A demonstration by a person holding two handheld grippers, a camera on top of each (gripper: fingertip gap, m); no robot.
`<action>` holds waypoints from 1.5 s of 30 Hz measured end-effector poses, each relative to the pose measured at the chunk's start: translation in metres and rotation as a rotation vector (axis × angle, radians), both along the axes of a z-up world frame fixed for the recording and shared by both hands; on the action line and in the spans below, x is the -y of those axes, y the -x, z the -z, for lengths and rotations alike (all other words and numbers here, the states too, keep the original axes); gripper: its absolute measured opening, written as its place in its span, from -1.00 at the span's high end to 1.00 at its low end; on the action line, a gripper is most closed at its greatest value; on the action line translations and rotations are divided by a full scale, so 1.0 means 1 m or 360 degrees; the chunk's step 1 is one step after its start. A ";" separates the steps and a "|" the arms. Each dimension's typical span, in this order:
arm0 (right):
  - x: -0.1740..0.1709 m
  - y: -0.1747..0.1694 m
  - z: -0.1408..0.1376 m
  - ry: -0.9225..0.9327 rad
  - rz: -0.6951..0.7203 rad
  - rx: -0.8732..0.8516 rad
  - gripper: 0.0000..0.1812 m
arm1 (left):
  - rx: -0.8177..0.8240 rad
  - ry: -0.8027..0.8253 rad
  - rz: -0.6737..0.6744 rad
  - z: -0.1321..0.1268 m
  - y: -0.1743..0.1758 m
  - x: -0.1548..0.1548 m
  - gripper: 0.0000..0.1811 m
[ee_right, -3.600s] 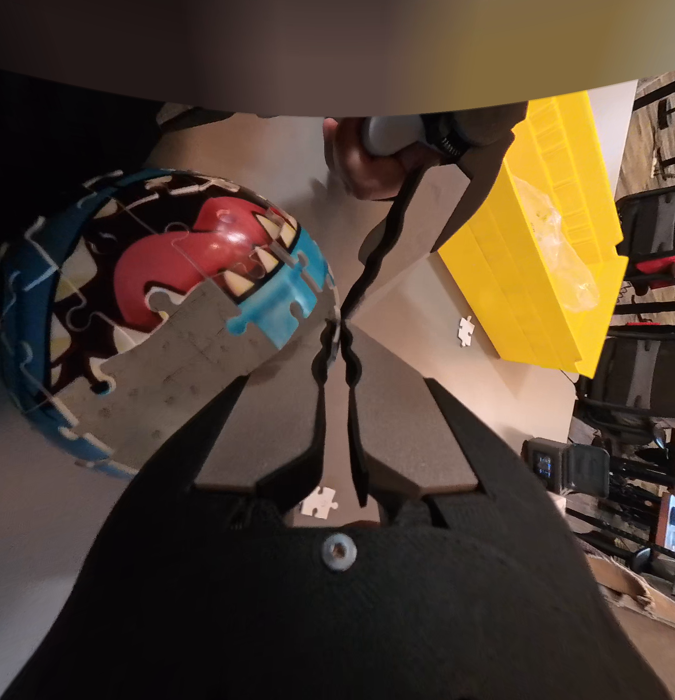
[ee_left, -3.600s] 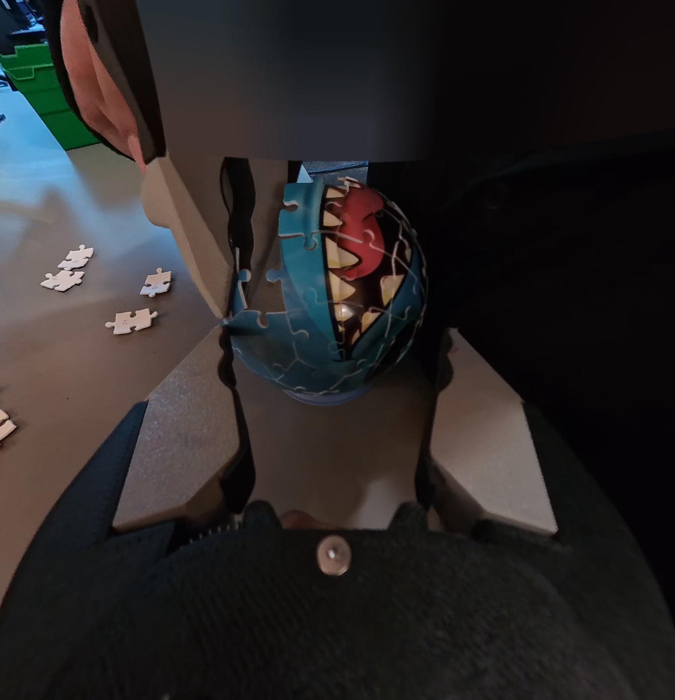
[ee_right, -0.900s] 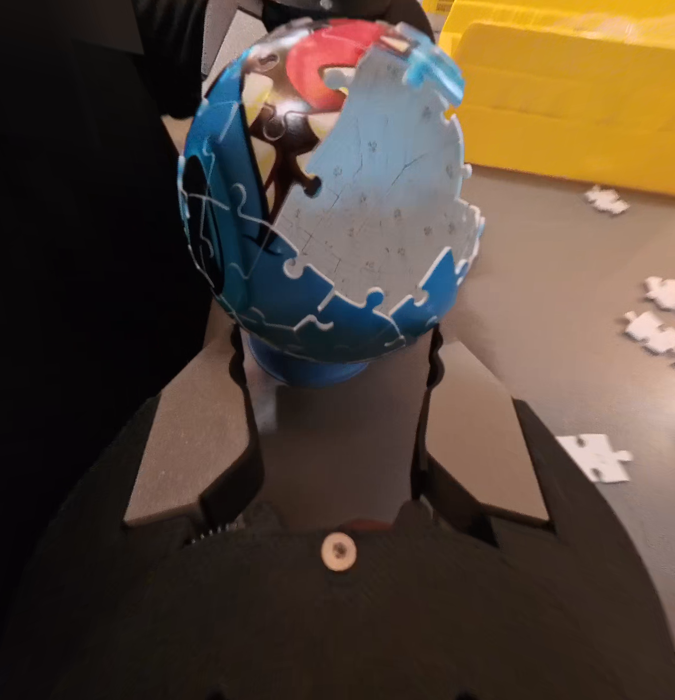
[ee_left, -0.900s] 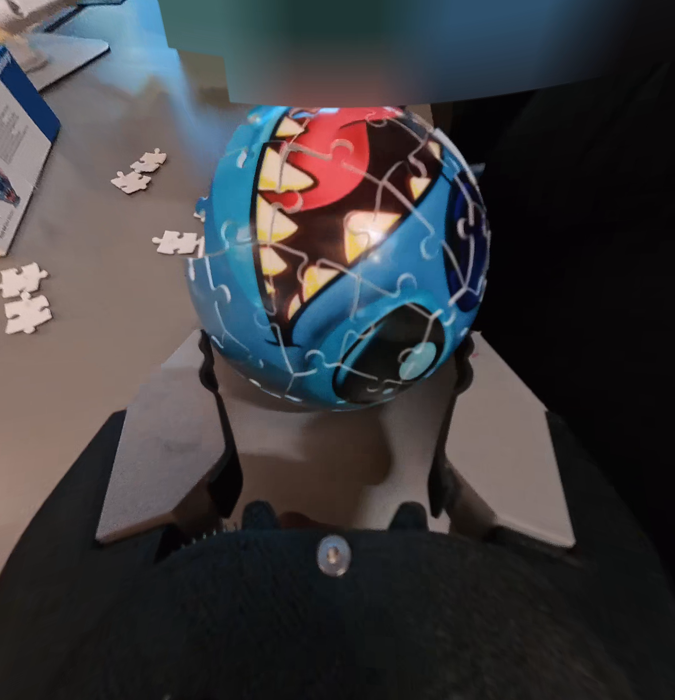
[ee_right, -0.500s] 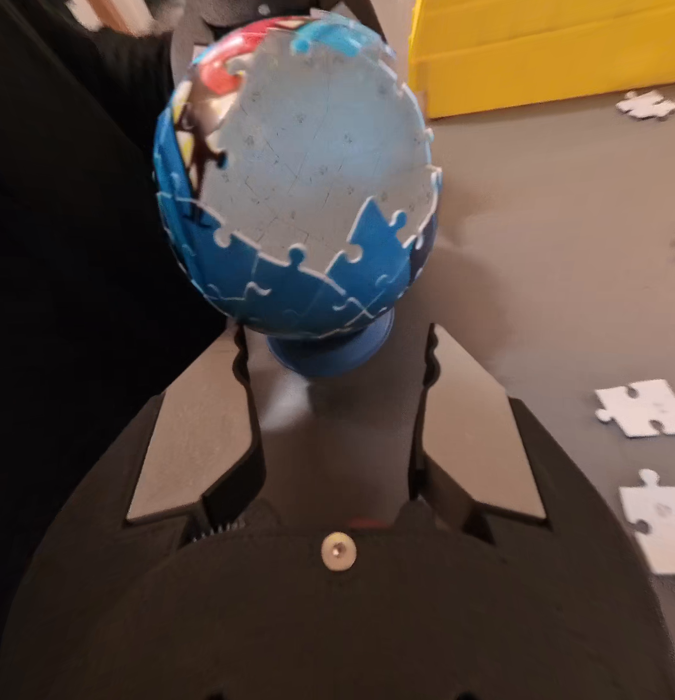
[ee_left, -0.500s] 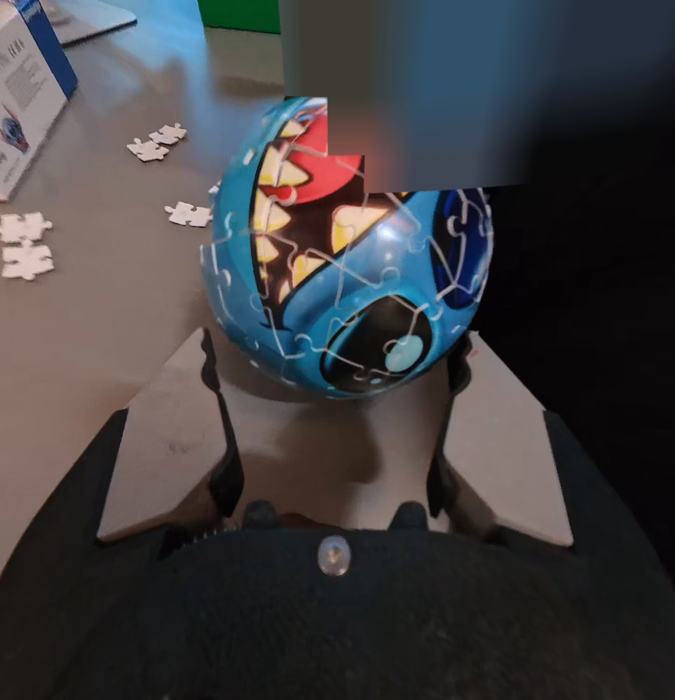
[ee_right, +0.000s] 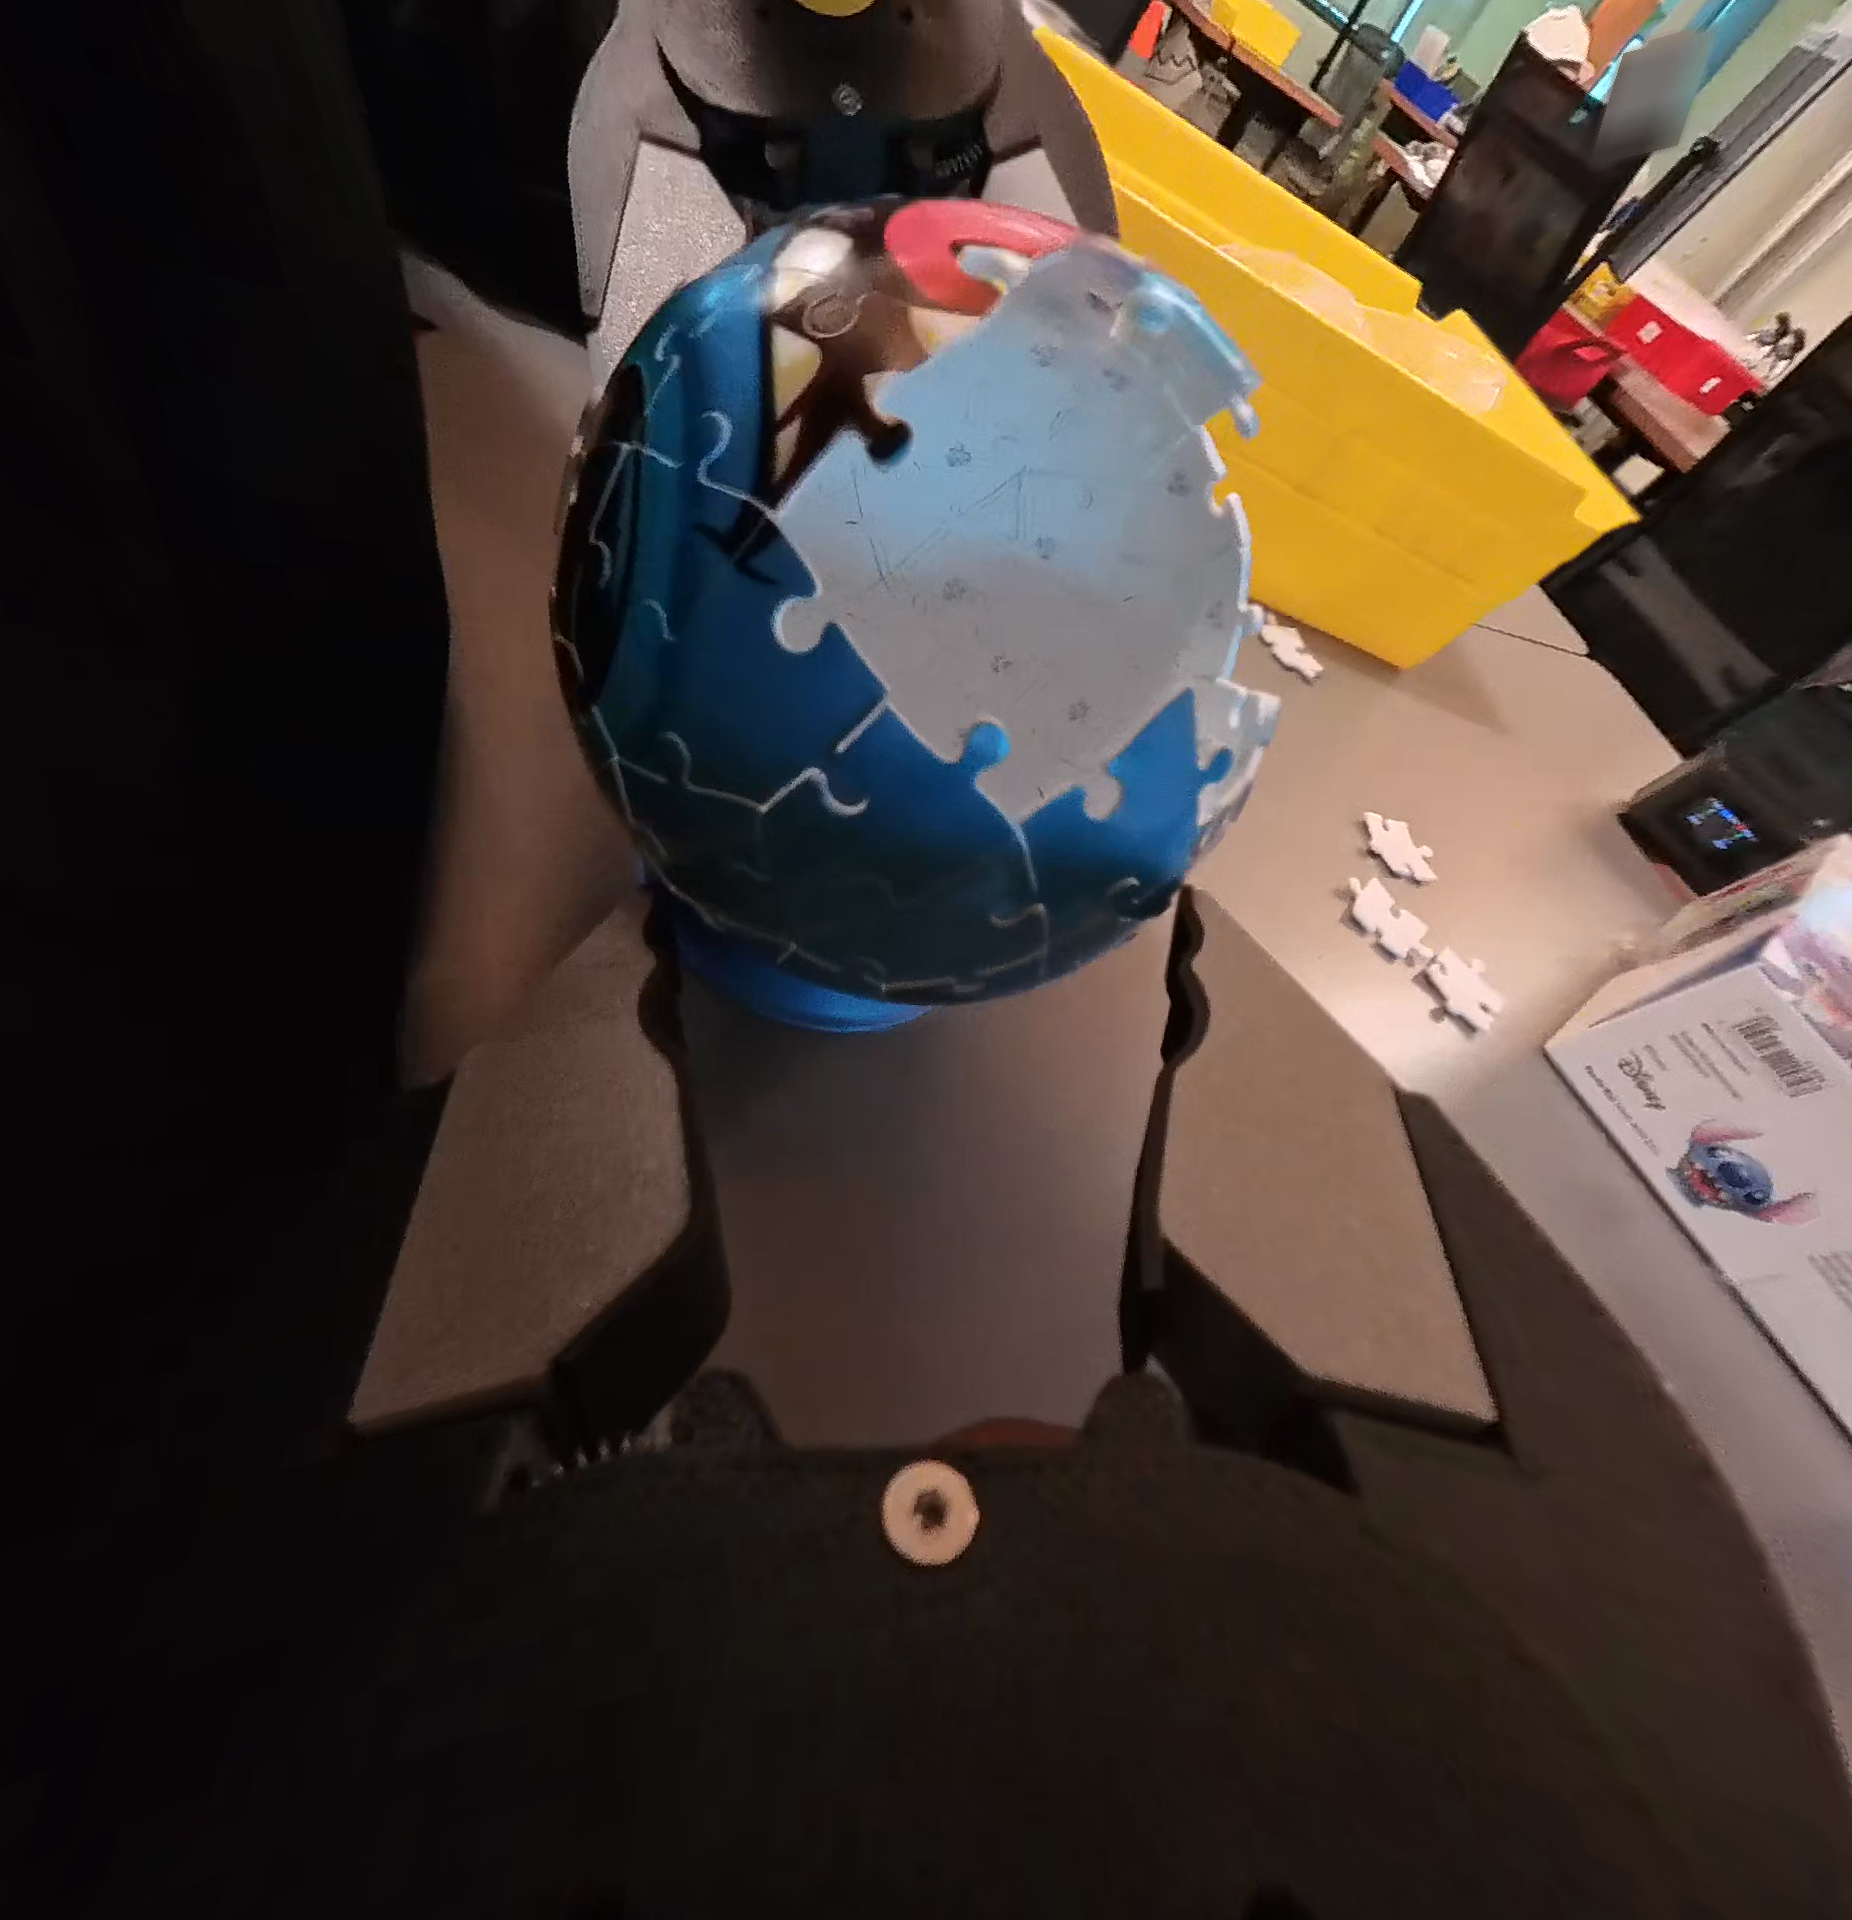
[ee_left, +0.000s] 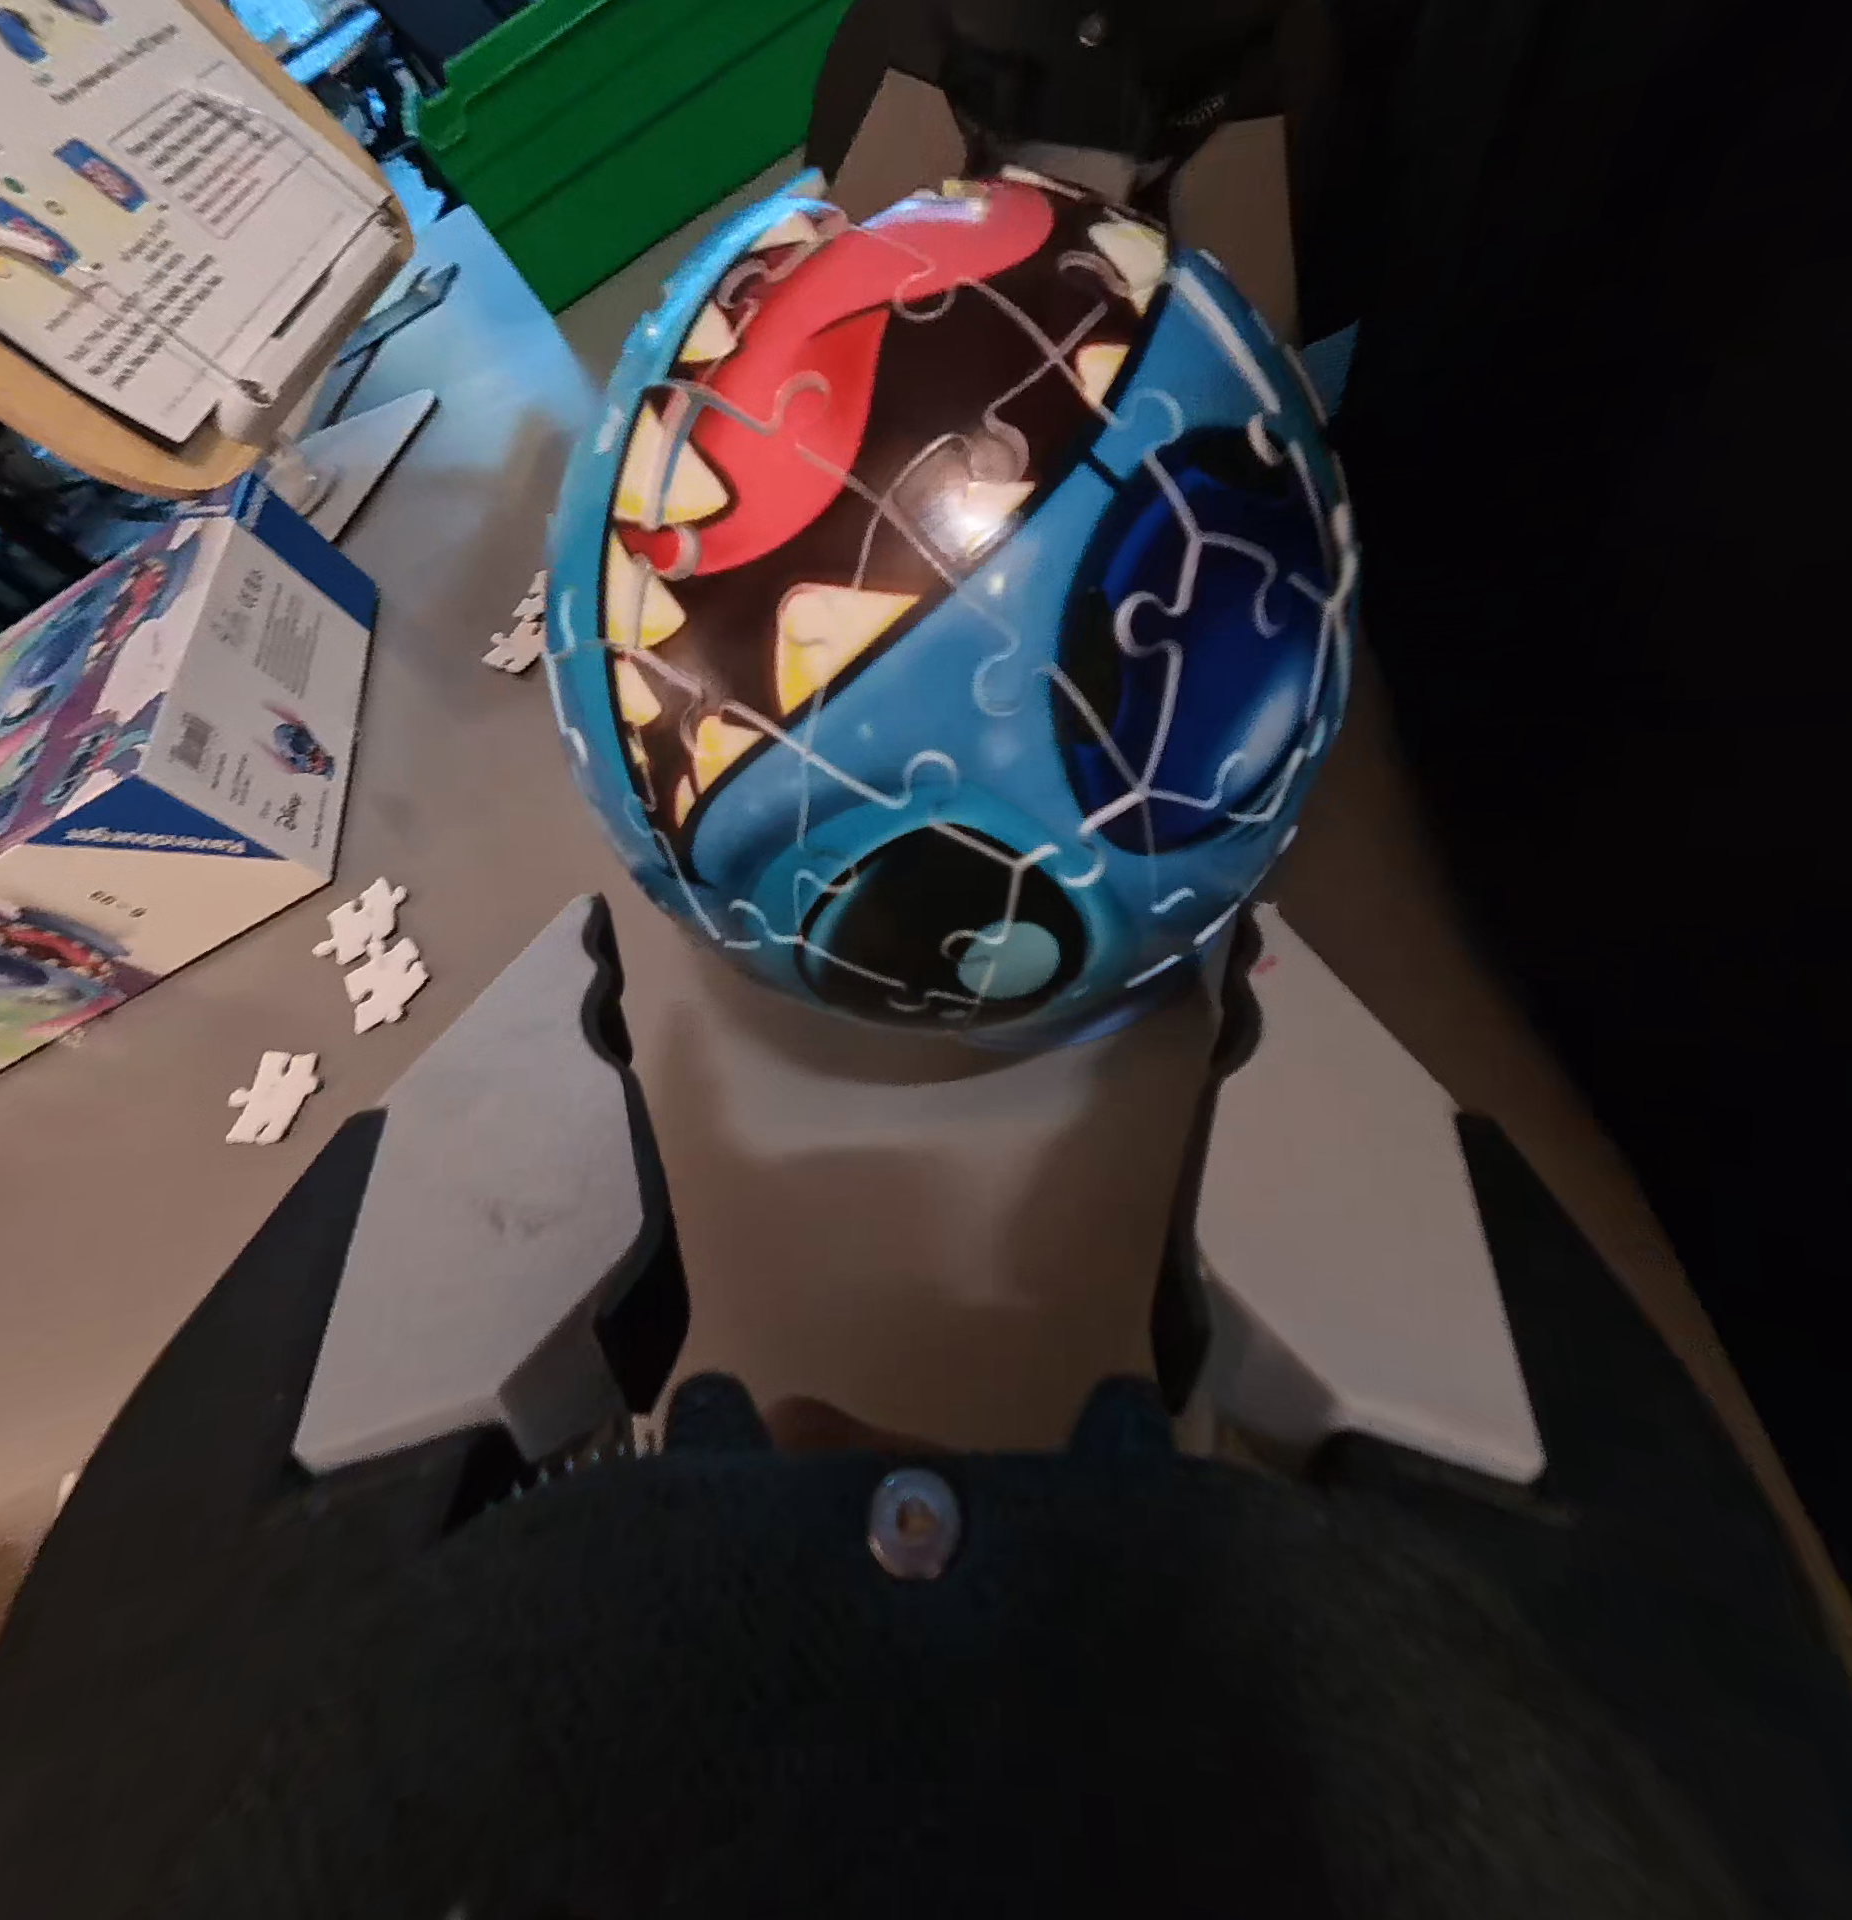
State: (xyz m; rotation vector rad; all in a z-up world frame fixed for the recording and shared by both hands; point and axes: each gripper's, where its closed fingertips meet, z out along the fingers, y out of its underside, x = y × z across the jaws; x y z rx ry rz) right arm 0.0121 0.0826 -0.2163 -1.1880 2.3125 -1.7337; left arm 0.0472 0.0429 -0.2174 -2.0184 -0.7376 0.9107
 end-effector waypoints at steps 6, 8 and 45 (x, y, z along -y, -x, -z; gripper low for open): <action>0.004 0.002 0.004 -0.0038 0.0038 -0.0024 -0.03 | 0.0029 0.0016 0.0051 0.003 0.006 -0.002 -0.27; 0.004 0.000 0.008 -0.0101 0.0019 0.0001 -0.03 | 0.0022 -0.0008 0.0035 0.001 0.004 -0.003 -0.27; -0.015 0.125 -0.020 0.0021 0.0347 0.0362 -0.01 | -0.0200 -0.0524 -0.0726 -0.029 -0.044 0.046 -0.18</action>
